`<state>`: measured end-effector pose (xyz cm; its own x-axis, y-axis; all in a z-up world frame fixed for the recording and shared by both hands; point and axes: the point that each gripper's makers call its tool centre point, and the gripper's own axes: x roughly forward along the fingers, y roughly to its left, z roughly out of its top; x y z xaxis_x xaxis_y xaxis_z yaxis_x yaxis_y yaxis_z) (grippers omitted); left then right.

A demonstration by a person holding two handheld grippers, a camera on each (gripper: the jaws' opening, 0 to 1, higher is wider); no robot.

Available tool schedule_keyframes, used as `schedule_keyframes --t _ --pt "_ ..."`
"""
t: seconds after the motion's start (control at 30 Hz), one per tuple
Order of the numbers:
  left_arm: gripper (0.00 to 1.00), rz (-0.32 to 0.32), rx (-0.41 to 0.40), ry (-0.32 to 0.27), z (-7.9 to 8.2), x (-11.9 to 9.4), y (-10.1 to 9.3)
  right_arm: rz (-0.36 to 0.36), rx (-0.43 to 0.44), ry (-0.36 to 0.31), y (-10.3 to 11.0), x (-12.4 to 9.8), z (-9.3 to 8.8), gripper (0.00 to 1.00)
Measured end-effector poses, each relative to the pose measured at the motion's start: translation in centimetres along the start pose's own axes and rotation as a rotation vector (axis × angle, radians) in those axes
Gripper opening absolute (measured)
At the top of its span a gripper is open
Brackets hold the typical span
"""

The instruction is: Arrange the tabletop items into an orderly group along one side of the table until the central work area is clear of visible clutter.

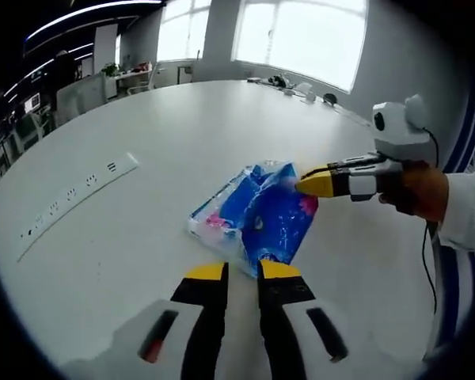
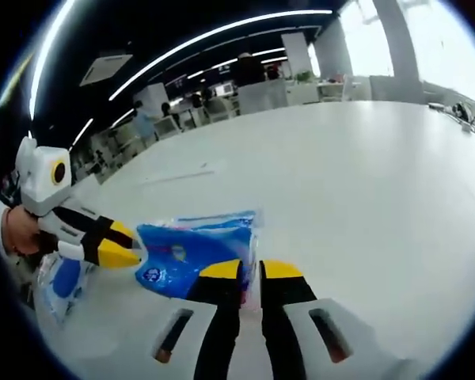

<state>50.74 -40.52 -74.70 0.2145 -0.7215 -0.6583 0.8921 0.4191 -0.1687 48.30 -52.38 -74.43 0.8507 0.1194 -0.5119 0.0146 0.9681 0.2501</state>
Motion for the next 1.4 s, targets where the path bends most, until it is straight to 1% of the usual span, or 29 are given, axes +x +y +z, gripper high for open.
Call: schedule_keyframes --t 0.1,0.2,0.3,0.57,0.7,0.83,0.97,1.07,1.23,1.4 --pt "0.16 0.002 0.0 -0.002 0.0 -0.1 0.0 -0.006 0.001 0.002 -0.1 -0.1 0.0 0.18" --pt "0.2 0.004 -0.003 -0.011 0.3 -0.3 0.0 -0.012 0.001 -0.008 -0.2 -0.3 0.2 0.21" --pt "0.23 0.008 -0.002 -0.016 0.6 -0.6 0.0 -0.017 0.016 -0.01 -0.3 -0.5 0.4 0.27" --pt "0.35 0.017 0.006 -0.042 1.4 -1.7 0.1 -0.016 0.013 -0.028 0.1 -1.2 1.4 0.29" --pt "0.44 0.018 0.006 -0.063 2.0 -2.5 0.1 -0.006 0.007 -0.046 0.7 -1.7 2.2 0.31" --pt "0.49 0.023 0.011 -0.077 2.5 -3.5 0.3 0.008 0.002 -0.052 1.5 -2.1 2.8 0.33" --pt "0.52 0.032 0.015 -0.094 3.2 -4.7 0.5 0.028 -0.007 -0.056 2.4 -2.4 3.2 0.35" --pt "0.56 0.037 0.017 -0.111 3.6 -5.6 0.7 0.04 -0.014 -0.064 3.1 -2.5 3.7 0.36" --pt "0.59 0.056 0.032 -0.123 4.0 -7.1 1.3 0.056 -0.026 -0.069 4.1 -2.8 4.2 0.39" --pt "0.6 0.074 0.025 -0.142 4.6 -8.6 1.9 0.064 -0.032 -0.077 4.6 -3.0 4.9 0.41"
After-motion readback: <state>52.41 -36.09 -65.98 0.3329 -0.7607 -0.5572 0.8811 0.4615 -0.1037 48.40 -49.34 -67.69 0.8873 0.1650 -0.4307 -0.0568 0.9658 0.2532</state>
